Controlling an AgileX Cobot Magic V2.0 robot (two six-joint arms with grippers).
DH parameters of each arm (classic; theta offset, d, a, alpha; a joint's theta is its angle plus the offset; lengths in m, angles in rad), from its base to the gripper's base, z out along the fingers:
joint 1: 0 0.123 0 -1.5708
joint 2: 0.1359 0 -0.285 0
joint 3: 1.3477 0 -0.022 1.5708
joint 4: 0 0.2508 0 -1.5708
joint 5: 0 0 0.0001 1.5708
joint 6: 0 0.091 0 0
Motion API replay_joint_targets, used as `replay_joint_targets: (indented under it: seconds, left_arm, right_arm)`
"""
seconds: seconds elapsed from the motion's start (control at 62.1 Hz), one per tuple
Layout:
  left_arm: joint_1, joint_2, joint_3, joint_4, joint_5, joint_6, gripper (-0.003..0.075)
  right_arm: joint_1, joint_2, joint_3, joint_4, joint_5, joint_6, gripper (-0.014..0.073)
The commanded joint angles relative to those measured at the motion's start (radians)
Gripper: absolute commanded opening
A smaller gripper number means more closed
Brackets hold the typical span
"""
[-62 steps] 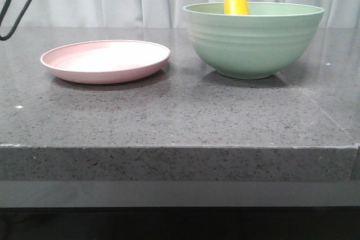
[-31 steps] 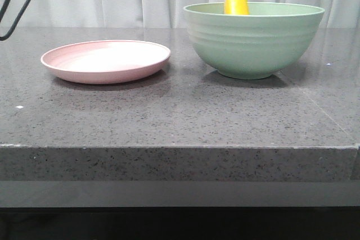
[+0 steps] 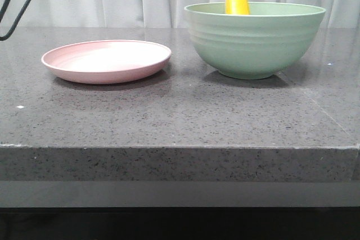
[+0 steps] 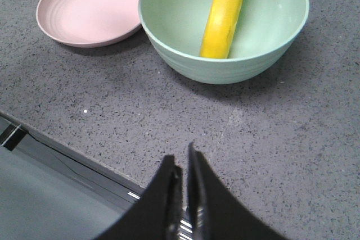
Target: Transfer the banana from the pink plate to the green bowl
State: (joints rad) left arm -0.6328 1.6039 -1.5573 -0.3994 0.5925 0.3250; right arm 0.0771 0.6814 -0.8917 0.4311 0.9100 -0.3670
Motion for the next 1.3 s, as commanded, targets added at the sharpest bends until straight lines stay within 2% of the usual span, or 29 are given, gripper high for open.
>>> replay_joint_targets:
  seconds: [0.0,0.531,0.692,0.885,1.095,1.288]
  left_arm:
    - [-0.007,-0.042,-0.029,-0.022,-0.060,-0.002,-0.0020]
    - [-0.007,-0.040,-0.029,-0.022,-0.062,-0.002,-0.0020]
    - [0.000,-0.056,-0.029,0.137,-0.036,-0.002,-0.0020]
    - [0.018,-0.075,-0.029,0.154,-0.014,-0.002,-0.0020]
    - [0.085,-0.144,-0.029,0.152,-0.014,-0.068,-0.0020]
    - [0.201,-0.282,-0.023,0.152,0.029,-0.108,-0.0020]
  right_arm:
    - [-0.006,0.001,-0.021,0.021,-0.048,0.001,-0.0060]
    - [-0.006,0.001,-0.021,0.021,-0.026,0.001,-0.0071]
    - [-0.006,0.001,-0.021,0.021,-0.026,0.001,-0.0071]
    - [-0.006,0.001,-0.021,0.021,-0.026,0.001,-0.0071]
    - [-0.006,0.001,-0.021,0.021,-0.026,0.001,-0.0071]
    - [-0.006,0.001,-0.021,0.021,-0.026,0.001,-0.0071]
